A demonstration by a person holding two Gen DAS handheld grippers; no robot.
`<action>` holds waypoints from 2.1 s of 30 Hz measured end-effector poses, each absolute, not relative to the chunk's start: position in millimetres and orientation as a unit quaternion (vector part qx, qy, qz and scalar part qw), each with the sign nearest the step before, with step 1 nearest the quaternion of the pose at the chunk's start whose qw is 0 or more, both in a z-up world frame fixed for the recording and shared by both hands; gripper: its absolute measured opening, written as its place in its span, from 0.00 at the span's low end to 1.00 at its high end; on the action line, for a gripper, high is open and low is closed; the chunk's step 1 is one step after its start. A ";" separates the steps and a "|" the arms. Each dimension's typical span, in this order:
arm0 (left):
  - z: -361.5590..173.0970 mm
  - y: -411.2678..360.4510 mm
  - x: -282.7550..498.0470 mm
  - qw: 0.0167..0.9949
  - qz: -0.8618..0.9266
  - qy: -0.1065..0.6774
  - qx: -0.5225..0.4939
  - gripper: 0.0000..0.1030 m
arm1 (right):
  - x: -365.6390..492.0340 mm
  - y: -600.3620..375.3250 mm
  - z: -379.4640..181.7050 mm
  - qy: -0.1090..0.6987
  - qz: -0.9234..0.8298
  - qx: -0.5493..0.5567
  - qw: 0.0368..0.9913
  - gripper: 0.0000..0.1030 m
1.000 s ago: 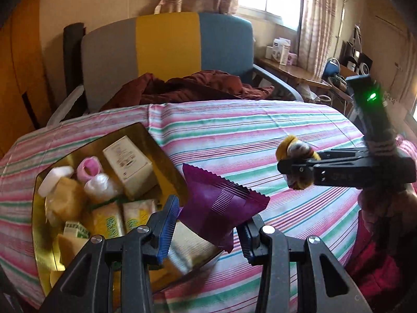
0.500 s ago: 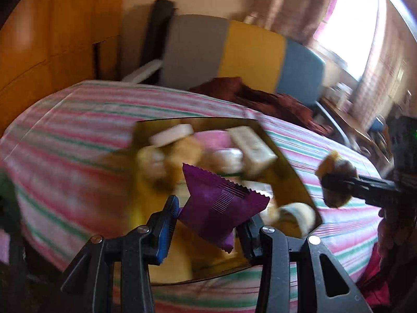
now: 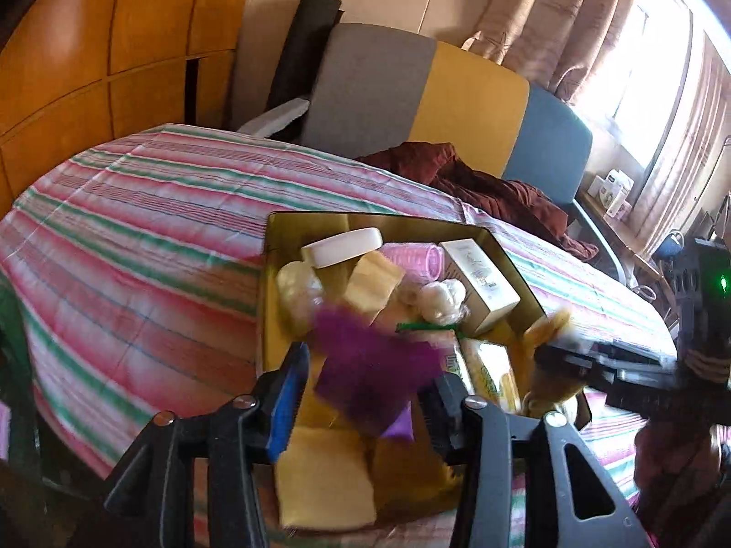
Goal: Organize objects
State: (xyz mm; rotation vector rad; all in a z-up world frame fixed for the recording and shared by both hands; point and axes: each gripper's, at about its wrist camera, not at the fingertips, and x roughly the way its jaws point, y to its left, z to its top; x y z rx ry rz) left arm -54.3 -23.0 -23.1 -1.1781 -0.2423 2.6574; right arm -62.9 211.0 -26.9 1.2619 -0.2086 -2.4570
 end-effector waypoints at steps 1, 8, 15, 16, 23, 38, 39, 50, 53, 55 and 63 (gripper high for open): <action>-25.7 -20.0 -59.5 0.110 0.904 -0.080 -0.406 0.57 | -62.6 211.7 -28.4 -0.076 -0.871 0.449 0.183 0.58; -32.4 -15.9 -59.2 0.101 0.901 -0.073 -0.415 0.61 | -55.1 211.8 -33.0 -0.074 -0.870 0.452 0.181 0.68; -24.9 -16.5 -44.6 0.079 0.908 -0.061 -0.407 0.62 | -43.9 199.8 -30.1 -0.050 -0.877 0.443 0.182 0.78; -22.2 -16.0 -41.5 0.074 0.910 -0.058 -0.403 0.62 | -41.7 197.5 -28.8 -0.046 -0.878 0.439 0.182 0.79; -6.9 -11.5 -29.3 0.024 0.924 -0.032 -0.381 0.62 | -29.7 188.6 -18.3 -0.028 -0.894 0.415 0.168 0.95; 12.5 15.8 -4.6 -0.015 0.937 -0.004 -0.350 0.62 | -6.7 191.9 -15.0 -0.028 -0.906 0.399 0.141 1.00; 12.5 17.2 -3.5 -0.014 0.937 -0.005 -0.349 0.62 | -5.4 192.4 -15.7 -0.028 -0.905 0.400 0.141 1.00; 14.1 24.1 4.9 -0.011 0.942 0.004 -0.337 0.62 | 3.0 196.0 -19.3 -0.031 -0.907 0.398 0.129 1.00; 13.9 23.7 5.3 -0.010 0.942 0.004 -0.337 0.62 | 3.3 196.0 -19.1 -0.030 -0.908 0.398 0.127 1.00; 13.9 22.9 5.5 -0.011 0.942 0.002 -0.337 0.62 | 3.0 195.6 -19.3 -0.029 -0.908 0.398 0.126 1.00; 11.2 23.5 4.1 -0.006 0.939 -0.001 -0.344 0.62 | 2.4 193.7 -20.3 -0.025 -0.908 0.399 0.125 1.00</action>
